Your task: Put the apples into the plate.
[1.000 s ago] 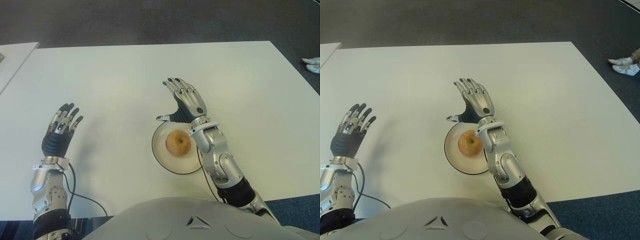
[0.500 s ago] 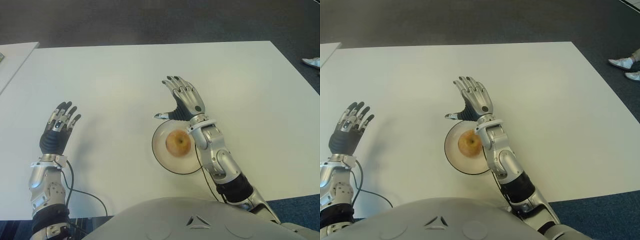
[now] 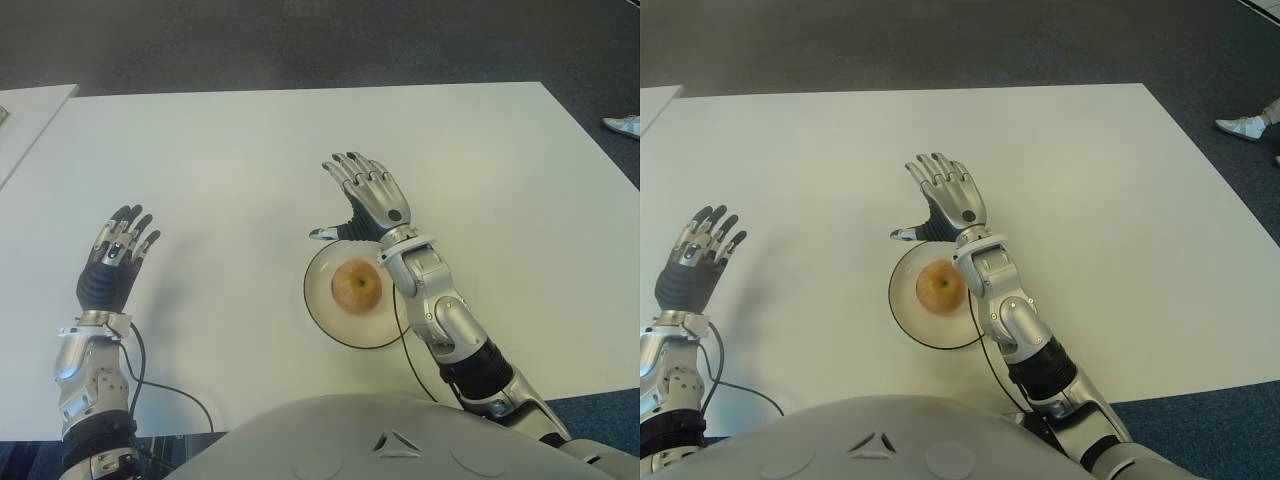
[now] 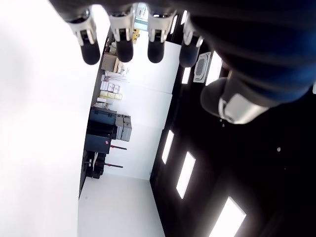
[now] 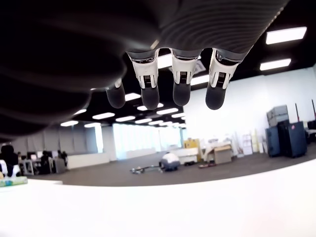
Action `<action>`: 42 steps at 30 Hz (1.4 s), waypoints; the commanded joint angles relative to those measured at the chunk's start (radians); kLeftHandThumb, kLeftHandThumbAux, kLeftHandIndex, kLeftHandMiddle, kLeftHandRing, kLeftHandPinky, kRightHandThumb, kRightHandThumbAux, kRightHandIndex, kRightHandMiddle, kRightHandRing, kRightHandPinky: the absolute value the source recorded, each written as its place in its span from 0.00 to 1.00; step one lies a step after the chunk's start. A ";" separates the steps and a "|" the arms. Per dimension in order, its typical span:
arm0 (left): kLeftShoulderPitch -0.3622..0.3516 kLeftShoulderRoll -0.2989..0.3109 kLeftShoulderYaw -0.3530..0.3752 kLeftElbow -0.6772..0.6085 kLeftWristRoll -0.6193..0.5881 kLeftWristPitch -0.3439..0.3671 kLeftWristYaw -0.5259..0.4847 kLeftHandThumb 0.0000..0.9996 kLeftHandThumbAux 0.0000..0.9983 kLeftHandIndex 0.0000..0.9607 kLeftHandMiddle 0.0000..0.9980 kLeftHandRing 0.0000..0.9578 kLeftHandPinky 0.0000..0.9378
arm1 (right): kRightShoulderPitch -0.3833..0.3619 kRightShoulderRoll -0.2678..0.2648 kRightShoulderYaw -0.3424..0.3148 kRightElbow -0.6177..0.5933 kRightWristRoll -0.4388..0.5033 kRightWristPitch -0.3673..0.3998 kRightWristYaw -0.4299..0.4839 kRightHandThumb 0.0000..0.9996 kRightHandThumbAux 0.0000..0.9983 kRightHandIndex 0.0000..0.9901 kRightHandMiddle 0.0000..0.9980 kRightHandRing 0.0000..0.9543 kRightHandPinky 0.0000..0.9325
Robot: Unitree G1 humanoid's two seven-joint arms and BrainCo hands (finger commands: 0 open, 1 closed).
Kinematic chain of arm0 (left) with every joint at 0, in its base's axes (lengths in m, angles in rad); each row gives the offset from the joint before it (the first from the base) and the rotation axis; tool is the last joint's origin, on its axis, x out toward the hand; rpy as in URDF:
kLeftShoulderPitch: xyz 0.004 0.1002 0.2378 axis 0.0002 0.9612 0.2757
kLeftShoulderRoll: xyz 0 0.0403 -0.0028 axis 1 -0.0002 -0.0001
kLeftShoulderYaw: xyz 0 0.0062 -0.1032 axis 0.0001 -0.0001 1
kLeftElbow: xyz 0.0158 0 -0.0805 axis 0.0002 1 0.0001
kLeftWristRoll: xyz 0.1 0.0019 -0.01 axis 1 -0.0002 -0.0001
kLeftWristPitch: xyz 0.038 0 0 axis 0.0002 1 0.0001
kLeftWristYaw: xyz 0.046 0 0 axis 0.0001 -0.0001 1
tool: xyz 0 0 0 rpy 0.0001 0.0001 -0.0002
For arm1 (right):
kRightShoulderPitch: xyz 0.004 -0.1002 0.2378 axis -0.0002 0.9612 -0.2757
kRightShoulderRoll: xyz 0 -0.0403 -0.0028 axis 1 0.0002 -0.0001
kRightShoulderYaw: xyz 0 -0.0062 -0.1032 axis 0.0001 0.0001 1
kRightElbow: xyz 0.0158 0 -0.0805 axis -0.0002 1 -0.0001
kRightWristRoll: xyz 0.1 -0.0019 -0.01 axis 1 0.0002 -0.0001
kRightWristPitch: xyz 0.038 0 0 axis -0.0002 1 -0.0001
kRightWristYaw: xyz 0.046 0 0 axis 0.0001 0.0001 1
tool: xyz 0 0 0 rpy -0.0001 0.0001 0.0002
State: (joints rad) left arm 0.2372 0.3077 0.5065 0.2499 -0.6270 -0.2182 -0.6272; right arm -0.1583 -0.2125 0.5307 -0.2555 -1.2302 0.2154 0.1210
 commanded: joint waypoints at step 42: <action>0.160 -0.066 0.001 -0.147 -0.010 -0.005 -0.026 0.36 0.49 0.13 0.02 0.02 0.11 | 0.061 -0.017 -0.009 0.022 0.075 -0.124 -0.174 0.00 0.35 0.04 0.00 0.00 0.00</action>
State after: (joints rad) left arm 0.3857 0.2545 0.5035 0.1138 -0.6314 -0.2235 -0.6399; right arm -0.1182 -0.2311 0.5248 -0.2199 -1.1618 0.0924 -0.0500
